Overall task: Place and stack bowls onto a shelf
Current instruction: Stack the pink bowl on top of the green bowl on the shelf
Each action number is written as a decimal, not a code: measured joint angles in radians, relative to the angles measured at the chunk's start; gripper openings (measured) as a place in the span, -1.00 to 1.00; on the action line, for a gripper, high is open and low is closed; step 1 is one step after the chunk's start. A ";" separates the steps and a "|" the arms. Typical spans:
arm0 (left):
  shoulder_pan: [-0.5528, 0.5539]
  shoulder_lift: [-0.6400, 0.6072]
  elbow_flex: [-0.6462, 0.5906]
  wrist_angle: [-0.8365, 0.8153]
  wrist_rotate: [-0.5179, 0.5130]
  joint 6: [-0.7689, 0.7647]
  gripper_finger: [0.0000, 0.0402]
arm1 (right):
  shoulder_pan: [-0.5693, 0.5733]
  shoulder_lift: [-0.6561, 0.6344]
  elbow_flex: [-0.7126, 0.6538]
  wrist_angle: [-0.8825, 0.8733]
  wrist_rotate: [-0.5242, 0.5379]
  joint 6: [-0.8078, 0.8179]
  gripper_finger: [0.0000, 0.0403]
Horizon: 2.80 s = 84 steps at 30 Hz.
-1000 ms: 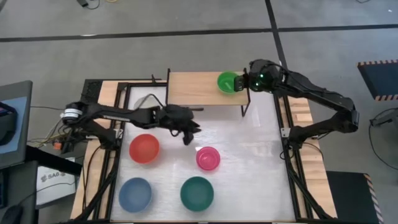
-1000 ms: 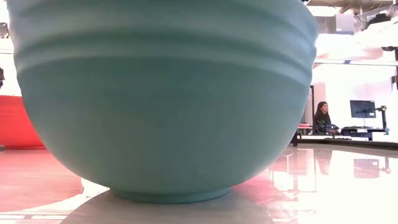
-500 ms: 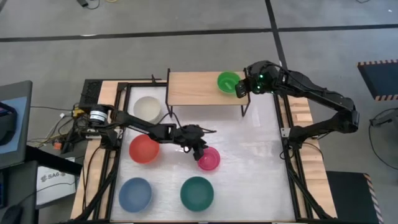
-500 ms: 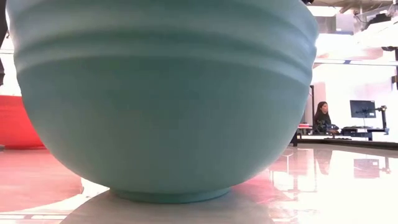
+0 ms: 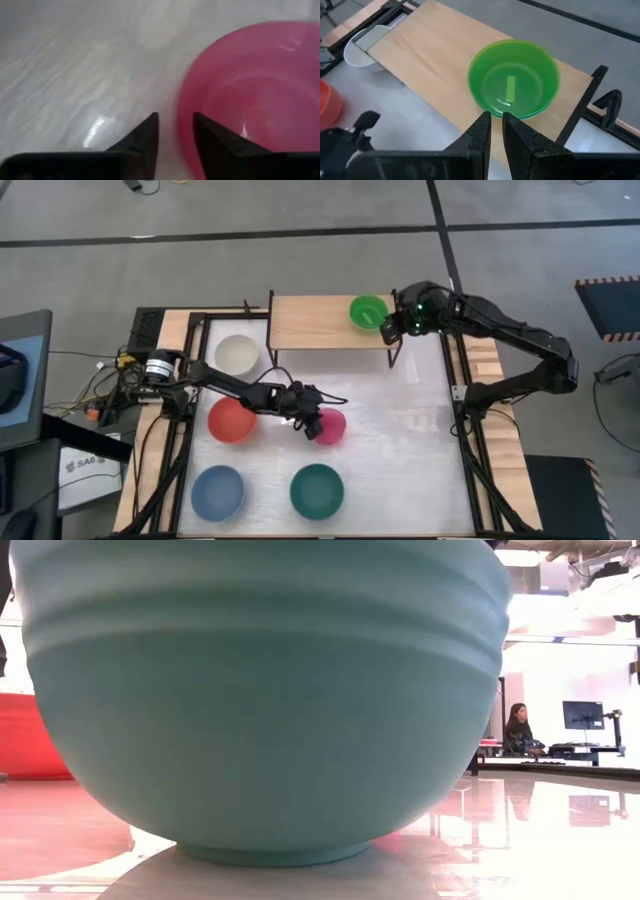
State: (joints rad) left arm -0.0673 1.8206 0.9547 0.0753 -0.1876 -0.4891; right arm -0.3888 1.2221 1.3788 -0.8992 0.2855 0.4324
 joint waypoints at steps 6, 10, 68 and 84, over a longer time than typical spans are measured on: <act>0.028 0.000 0.041 -0.012 0.107 0.022 -0.96 | 0.027 -0.024 0.000 -0.035 -0.003 0.001 -0.63; 0.063 0.000 0.148 -0.098 0.130 0.131 -0.99 | 0.047 -0.065 0.000 -0.070 -0.003 0.021 -0.63; 0.564 0.211 0.942 -0.265 0.156 0.260 0.01 | 0.426 -0.215 -0.001 -0.202 0.229 0.380 -0.63; 0.586 0.285 0.993 -0.333 0.129 0.205 0.03 | 0.427 -0.214 -0.001 -0.201 0.230 0.383 -0.63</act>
State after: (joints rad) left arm 0.5190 2.1058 1.9480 -0.2577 -0.0585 -0.2836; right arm 0.0382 1.0077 1.3781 -1.1000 0.5159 0.8152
